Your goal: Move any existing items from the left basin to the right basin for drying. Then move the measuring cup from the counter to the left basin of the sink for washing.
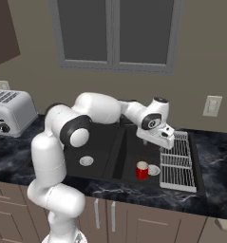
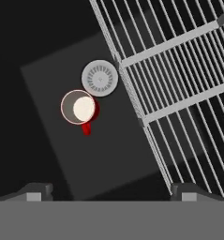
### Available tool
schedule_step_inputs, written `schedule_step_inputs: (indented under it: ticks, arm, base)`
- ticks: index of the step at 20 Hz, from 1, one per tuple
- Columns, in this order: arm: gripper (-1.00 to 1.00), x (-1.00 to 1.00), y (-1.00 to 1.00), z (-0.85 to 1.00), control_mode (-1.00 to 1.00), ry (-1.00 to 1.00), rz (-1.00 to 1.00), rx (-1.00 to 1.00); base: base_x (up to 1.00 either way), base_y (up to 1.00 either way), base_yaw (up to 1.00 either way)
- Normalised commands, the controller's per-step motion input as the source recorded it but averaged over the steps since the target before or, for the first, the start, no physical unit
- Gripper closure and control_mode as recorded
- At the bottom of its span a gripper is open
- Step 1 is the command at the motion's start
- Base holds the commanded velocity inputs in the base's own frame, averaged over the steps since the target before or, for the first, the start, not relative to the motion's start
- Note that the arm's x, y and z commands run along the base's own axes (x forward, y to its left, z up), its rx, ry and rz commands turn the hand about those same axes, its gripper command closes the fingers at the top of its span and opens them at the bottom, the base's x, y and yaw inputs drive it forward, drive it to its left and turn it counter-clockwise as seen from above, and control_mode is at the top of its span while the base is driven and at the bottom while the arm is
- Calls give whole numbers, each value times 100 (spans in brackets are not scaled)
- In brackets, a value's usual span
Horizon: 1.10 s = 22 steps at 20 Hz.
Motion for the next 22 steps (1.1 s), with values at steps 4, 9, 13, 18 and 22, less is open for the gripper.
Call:
schedule_step_inputs:
  ticks: [4,9,13,18,22]
  arm:
    - [-100,-10,-38,18,-100,0,-12,0]
    - [-100,-10,-42,13,-100,1,-13,0]
    - [-100,-7,-43,8,-100,0,-14,0]
    - [-100,-9,-43,5,-100,0,-13,0]
    - [-100,-12,-42,0,-100,0,-11,0]
  base:
    - [0,0,0]
    - [0,0,0]
    - [0,0,0]
    - [0,0,0]
    - [0,0,0]
